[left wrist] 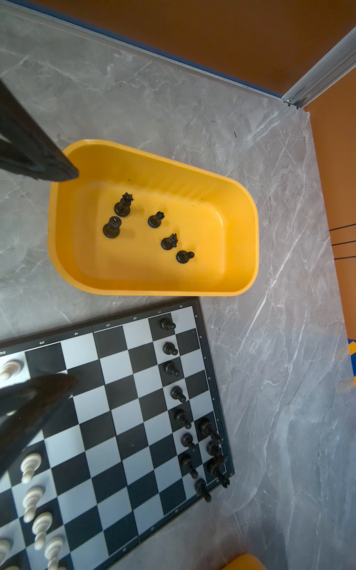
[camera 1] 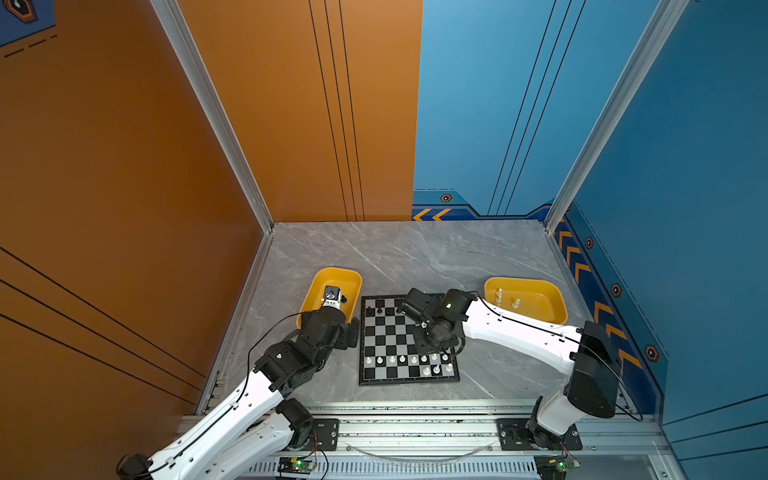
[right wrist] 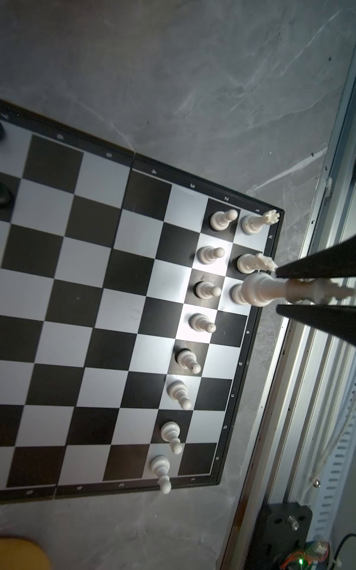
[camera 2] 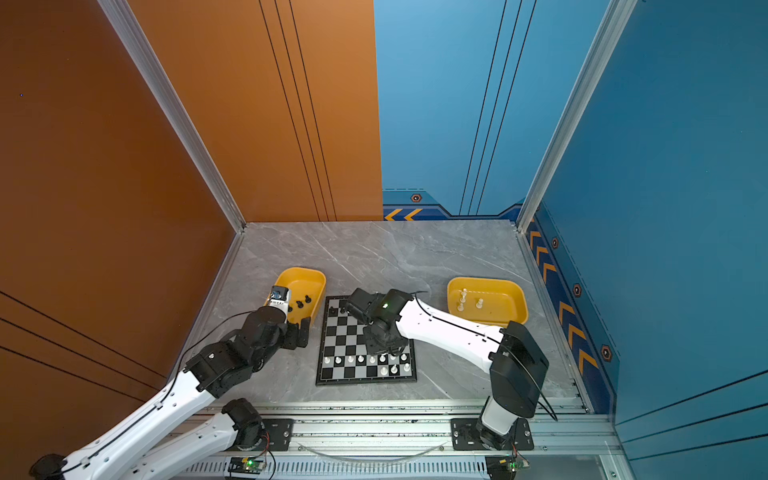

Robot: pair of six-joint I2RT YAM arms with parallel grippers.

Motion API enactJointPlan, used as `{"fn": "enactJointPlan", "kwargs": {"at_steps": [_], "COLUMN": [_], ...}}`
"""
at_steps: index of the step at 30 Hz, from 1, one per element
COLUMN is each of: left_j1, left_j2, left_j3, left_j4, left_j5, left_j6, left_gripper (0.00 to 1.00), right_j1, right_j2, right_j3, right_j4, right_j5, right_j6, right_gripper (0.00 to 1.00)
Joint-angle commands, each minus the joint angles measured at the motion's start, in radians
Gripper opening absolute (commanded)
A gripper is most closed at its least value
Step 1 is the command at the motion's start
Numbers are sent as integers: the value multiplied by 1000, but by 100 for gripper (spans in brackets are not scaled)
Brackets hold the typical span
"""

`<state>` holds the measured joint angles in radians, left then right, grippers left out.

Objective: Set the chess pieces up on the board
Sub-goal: 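Carry the white piece to the board while the left arm moves over black pieces, then lower the white piece onto a nearest-row square and open the right gripper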

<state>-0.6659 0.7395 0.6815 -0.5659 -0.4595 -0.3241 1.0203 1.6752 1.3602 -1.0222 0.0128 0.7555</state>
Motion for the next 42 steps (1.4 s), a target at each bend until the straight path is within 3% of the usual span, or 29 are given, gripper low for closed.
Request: {"fn": "enactJointPlan", "kwargs": {"at_steps": [1, 20, 42], "left_j1": [8, 7, -16], "left_j2": [-9, -53, -80], "left_j3": [-15, -18, -17], "left_j4": [-20, -42, -42], "left_j5": [17, 2, -18], "left_j6": [-22, -47, -28], "left_gripper": [98, 98, 98], "right_j1": [28, 93, 116], "right_j2": [38, 126, 149], "right_j3": [35, 47, -38], "right_j4": [11, 28, 121], "right_j5": [38, -11, -16], "right_j6": [21, -21, 41], "right_gripper": [12, 12, 13]}}
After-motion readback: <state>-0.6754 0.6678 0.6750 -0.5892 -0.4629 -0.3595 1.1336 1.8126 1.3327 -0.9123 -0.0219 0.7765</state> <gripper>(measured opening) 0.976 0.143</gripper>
